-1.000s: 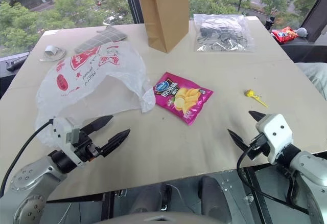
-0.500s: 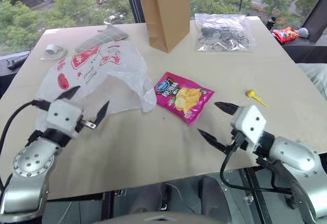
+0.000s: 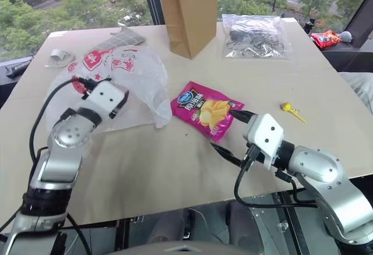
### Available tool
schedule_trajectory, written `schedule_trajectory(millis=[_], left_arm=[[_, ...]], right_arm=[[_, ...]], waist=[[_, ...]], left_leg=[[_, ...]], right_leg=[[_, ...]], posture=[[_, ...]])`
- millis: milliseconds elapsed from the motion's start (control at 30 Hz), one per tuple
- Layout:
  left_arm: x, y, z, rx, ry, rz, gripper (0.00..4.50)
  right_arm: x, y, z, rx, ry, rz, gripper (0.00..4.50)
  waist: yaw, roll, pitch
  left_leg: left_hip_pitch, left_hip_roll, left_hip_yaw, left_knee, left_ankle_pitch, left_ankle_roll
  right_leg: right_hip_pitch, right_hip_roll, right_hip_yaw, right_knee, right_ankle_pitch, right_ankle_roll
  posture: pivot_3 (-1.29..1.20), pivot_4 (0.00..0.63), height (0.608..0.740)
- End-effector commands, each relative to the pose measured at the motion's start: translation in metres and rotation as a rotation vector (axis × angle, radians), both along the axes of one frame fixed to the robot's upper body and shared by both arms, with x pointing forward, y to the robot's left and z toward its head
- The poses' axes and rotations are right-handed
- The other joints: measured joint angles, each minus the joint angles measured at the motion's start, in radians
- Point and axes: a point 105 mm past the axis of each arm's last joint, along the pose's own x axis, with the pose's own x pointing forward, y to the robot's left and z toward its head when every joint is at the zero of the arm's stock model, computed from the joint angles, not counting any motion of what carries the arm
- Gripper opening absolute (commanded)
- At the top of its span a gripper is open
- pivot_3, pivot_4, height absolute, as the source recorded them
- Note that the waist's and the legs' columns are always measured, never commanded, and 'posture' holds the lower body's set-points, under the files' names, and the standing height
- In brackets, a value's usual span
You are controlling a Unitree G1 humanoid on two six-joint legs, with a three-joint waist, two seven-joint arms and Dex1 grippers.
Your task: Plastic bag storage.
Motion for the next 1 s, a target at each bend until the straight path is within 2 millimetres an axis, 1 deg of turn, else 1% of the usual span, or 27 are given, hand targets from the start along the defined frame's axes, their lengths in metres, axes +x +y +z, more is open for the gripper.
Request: schedule_trajectory(millis=[33, 100, 167, 267, 333, 433, 533, 600, 667, 767, 833, 900, 933, 1000], left_arm=[[0.004, 0.004, 0.033, -0.123, 0.026, -0.054, 1.04], [0.003, 0.000, 0.042, -0.177, 0.109, -0.109, 0.11], [0.000, -0.006, 0.051, -0.213, 0.173, -0.156, 0.05], [-0.008, -0.011, 0.064, -0.215, 0.285, -0.199, 0.05], [-0.012, -0.013, 0.070, -0.233, 0.354, -0.205, 0.05], [-0.017, -0.014, 0.075, -0.237, 0.420, -0.192, 0.05], [-0.017, -0.014, 0.083, -0.254, 0.426, -0.164, 0.05], [-0.017, -0.012, 0.086, -0.258, 0.429, -0.145, 0.05], [-0.016, -0.008, 0.085, -0.277, 0.428, -0.107, 0.05], [-0.012, -0.005, 0.086, -0.300, 0.409, -0.069, 0.05], [-0.003, 0.000, 0.081, -0.366, 0.369, 0.001, 0.05], [0.003, 0.001, 0.076, -0.419, 0.342, 0.043, 0.05], [0.006, -0.001, 0.073, -0.439, 0.330, 0.053, 0.05], [0.008, -0.005, 0.066, -0.397, 0.312, 0.060, 0.05]], right_arm=[[0.013, 0.005, 0.000, -0.136, -0.147, -0.037, 4.50], [0.019, 0.011, -0.006, -0.194, -0.168, -0.023, 4.50], [0.025, 0.018, -0.010, -0.222, -0.180, -0.006, 4.50], [0.035, 0.039, -0.009, -0.227, -0.164, 0.058, 4.50], [0.038, 0.050, -0.014, -0.276, -0.150, 0.121, 4.50], [0.046, 0.057, -0.026, -0.372, -0.141, 0.156, 4.50], [0.050, 0.057, -0.041, -0.486, -0.157, 0.191, 4.50], [0.064, 0.052, -0.050, -0.554, -0.173, 0.136, 4.50], [0.081, 0.040, -0.056, -0.614, -0.197, 0.048, 4.50], [0.091, 0.031, -0.058, -0.645, -0.215, -0.007, 4.50], [0.106, 0.011, -0.055, -0.686, -0.243, -0.102, 4.50], [0.114, -0.003, -0.052, -0.708, -0.264, -0.155, 4.50], [0.115, -0.006, -0.051, -0.705, -0.271, -0.163, 4.50], [0.115, -0.006, -0.050, -0.676, -0.260, -0.163, 4.50]], waist=[[-0.002, 0.000, 0.000], [-0.005, -0.001, 0.000], [-0.008, -0.001, 0.001], [-0.012, -0.002, 0.002], [-0.016, -0.002, 0.002], [-0.015, -0.002, 0.002], [-0.012, -0.002, 0.002], [-0.012, -0.003, 0.003], [-0.012, -0.003, 0.003], [-0.013, -0.003, 0.003], [-0.008, -0.003, 0.003], [0.000, -0.003, 0.003], [0.002, -0.003, 0.003], [0.000, -0.004, 0.003]], left_leg=[[0.000, 0.000, 0.000, 0.000, 0.000, 0.000], [0.000, 0.000, 0.001, 0.000, 0.000, 0.000], [-0.001, -0.001, 0.002, 0.000, 0.000, 0.000], [-0.001, -0.001, 0.001, 0.000, 0.000, -0.001], [-0.002, -0.001, 0.001, 0.000, 0.000, -0.001], [-0.003, -0.001, 0.000, 0.000, 0.000, 0.000], [-0.003, -0.002, 0.000, 0.000, 0.000, -0.001], [-0.005, -0.002, 0.001, 0.000, 0.002, -0.004], [-0.005, -0.002, 0.001, 0.000, 0.003, -0.005], [-0.005, -0.003, 0.001, 0.000, 0.003, -0.005], [-0.004, -0.003, 0.001, 0.000, 0.003, -0.005], [-0.003, -0.003, 0.001, 0.000, 0.003, -0.005], [-0.004, -0.003, 0.000, 0.001, 0.003, -0.005], [-0.005, -0.004, 0.000, 0.004, 0.003, -0.005]], right_leg=[[0.000, 0.000, 0.000, 0.000, 0.000, 0.000], [-0.001, 0.000, 0.000, 0.001, 0.000, 0.000], [-0.002, 0.000, 0.000, 0.001, 0.000, 0.000], [-0.003, 0.001, 0.000, 0.001, 0.000, 0.000], [-0.003, 0.001, 0.001, 0.001, 0.000, 0.000], [-0.003, 0.001, 0.001, 0.001, 0.000, 0.000], [-0.003, 0.000, 0.000, 0.001, 0.000, -0.001], [-0.005, 0.000, 0.000, 0.001, 0.000, -0.001], [-0.006, 0.000, 0.001, 0.002, 0.000, -0.001], [-0.006, 0.000, 0.002, 0.003, 0.000, -0.001], [-0.006, 0.000, 0.002, 0.003, 0.000, -0.001], [-0.004, 0.000, 0.001, 0.004, 0.000, -0.001], [-0.004, -0.001, 0.001, 0.004, 0.000, -0.001], [-0.004, -0.001, 0.001, 0.004, 0.000, 0.000]], posture=[[0.00, 0.150, 0.740], [0.00, 0.150, 0.740], [0.00, 0.150, 0.740], [0.00, 0.150, 0.740], [0.00, 0.150, 0.740], [0.00, 0.150, 0.740], [0.00, 0.150, 0.740], [0.00, 0.150, 0.740], [0.00, 0.150, 0.740], [0.00, 0.150, 0.740], [0.00, 0.150, 0.740], [0.00, 0.150, 0.740], [0.00, 0.150, 0.740], [0.00, 0.150, 0.740]])
